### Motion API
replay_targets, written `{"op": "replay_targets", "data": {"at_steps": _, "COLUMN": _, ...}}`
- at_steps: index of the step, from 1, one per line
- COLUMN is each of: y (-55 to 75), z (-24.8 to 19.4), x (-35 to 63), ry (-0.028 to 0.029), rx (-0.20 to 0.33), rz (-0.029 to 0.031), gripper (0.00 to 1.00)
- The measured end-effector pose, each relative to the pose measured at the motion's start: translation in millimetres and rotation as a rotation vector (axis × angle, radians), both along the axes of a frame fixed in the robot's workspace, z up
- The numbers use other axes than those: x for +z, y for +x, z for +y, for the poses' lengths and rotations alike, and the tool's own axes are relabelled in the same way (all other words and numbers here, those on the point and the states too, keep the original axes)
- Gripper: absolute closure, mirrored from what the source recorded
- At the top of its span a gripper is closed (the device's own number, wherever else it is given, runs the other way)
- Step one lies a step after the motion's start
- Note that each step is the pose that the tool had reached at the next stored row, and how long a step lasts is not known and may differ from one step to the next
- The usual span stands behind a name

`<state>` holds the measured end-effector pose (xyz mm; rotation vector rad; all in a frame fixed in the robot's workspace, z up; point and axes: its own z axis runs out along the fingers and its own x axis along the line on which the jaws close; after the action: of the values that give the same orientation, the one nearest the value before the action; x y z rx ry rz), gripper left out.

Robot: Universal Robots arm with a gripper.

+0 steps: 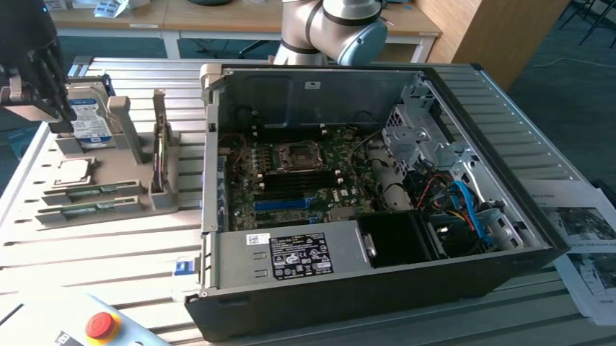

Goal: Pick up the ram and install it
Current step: 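Pick up the ram and move it above insertion slot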

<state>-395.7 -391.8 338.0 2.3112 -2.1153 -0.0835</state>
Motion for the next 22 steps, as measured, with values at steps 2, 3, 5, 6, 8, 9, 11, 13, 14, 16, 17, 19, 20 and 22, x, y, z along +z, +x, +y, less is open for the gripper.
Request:
{"op": "replay_targets", "data": {"at_steps": 2, "y": 0.0, "z": -0.3, "x": -3.6, "ry": 0.0, "rx": 0.0, "rz": 0.0, "gripper": 0.7}}
{"op": "replay_targets", "data": {"at_steps": 3, "y": 0.0, "z": -0.4, "x": -5.4, "ry": 0.0, "rx": 0.0, "rz": 0.0, "gripper": 0.7}}
{"op": "replay_targets", "data": {"at_steps": 5, "y": 0.0, "z": -0.6, "x": -9.1, "ry": 0.0, "rx": 0.0, "rz": 0.0, "gripper": 0.7}}
{"op": "replay_targets", "data": {"at_steps": 6, "y": 0.0, "z": -0.8, "x": -10.9, "ry": 0.0, "rx": 0.0, "rz": 0.0001, "gripper": 0.7}}
{"op": "replay_targets", "data": {"at_steps": 8, "y": 0.0, "z": -1.0, "x": -14.5, "ry": 0.0, "rx": 0.0, "rz": 0.0, "gripper": 0.7}}
{"op": "replay_targets", "data": {"at_steps": 9, "y": 0.0, "z": -1.2, "x": -16.3, "ry": 0.0, "rx": 0.0, "rz": 0.0, "gripper": 0.7}}
{"op": "replay_targets", "data": {"at_steps": 11, "y": 0.0, "z": -1.4, "x": -20.0, "ry": 0.0, "rx": 0.0, "rz": 0.0, "gripper": 0.7}}
{"op": "replay_targets", "data": {"at_steps": 13, "y": 0.0, "z": -1.7, "x": -23.7, "ry": 0.0, "rx": 0.0, "rz": 0.0, "gripper": 0.7}}
{"op": "replay_targets", "data": {"at_steps": 14, "y": 0.0, "z": -1.8, "x": -25.4, "ry": 0.0, "rx": 0.0, "rz": 0.0, "gripper": 0.7}}
{"op": "replay_targets", "data": {"at_steps": 16, "y": 0.0, "z": -1.9, "x": -29.0, "ry": 0.0001, "rx": 0.0, "rz": -0.0001, "gripper": 0.7}}
{"op": "replay_targets", "data": {"at_steps": 17, "y": 0.0, "z": -2.0, "x": -31.0, "ry": 0.0, "rx": 0.0, "rz": 0.0, "gripper": 0.7}}
{"op": "replay_targets", "data": {"at_steps": 19, "y": 0.0, "z": -2.2, "x": -34.5, "ry": 0.0, "rx": 0.0, "rz": 0.0, "gripper": 0.7}}
{"op": "replay_targets", "data": {"at_steps": 20, "y": 0.0, "z": -2.3, "x": -36.3, "ry": 0.0, "rx": 0.0, "rz": 0.0001, "gripper": 0.7}}
{"op": "replay_targets", "data": {"at_steps": 22, "y": 0.0, "z": -2.5, "x": -39.9, "ry": 0.0, "rx": 0.0, "rz": 0.0, "gripper": 0.7}}
